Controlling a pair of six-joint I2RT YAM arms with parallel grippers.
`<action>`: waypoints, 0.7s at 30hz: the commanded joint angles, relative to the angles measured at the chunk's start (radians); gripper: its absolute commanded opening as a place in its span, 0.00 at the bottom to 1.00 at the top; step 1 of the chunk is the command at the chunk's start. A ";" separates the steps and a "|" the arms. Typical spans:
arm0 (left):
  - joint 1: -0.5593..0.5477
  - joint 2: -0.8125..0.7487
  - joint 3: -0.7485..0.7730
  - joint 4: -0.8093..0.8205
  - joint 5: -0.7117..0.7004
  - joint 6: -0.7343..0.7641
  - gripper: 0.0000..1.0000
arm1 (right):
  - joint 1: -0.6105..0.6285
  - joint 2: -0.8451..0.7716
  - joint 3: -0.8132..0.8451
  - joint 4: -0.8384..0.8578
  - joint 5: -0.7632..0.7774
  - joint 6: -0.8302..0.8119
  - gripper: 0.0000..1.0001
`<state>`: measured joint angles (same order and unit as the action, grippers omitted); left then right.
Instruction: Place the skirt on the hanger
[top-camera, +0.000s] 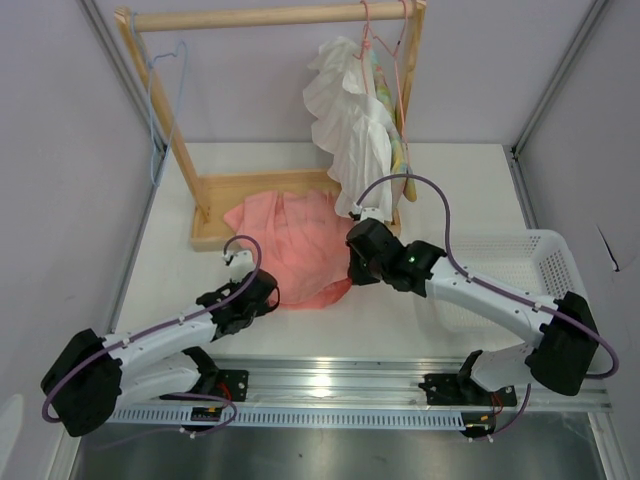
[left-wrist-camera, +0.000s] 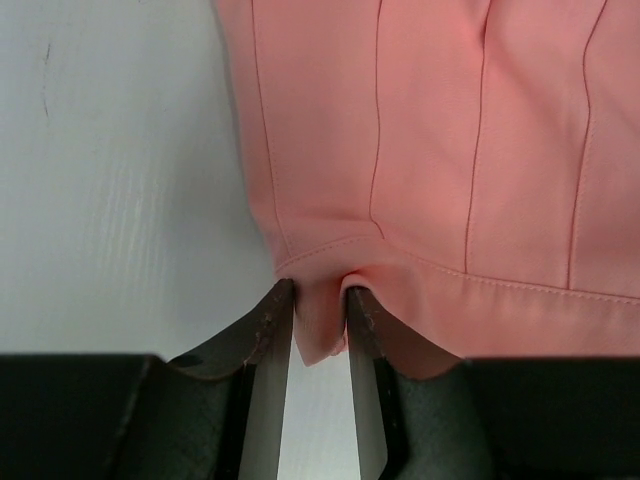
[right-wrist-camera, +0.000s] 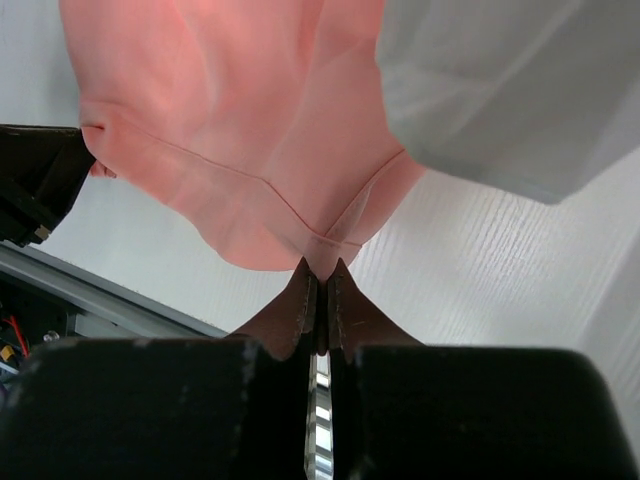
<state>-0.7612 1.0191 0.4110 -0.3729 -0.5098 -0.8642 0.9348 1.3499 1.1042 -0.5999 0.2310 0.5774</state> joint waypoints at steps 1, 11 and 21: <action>-0.009 0.019 -0.006 0.020 -0.055 -0.025 0.34 | -0.019 0.025 0.059 0.051 -0.035 -0.037 0.00; -0.041 0.047 0.045 -0.073 -0.116 -0.081 0.39 | -0.089 0.048 0.051 0.075 -0.082 -0.063 0.00; -0.173 0.143 0.123 -0.159 -0.248 -0.142 0.39 | -0.155 0.060 0.092 0.080 -0.137 -0.102 0.00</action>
<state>-0.9089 1.1275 0.4862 -0.4953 -0.6685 -0.9512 0.7990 1.4044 1.1374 -0.5560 0.1181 0.5079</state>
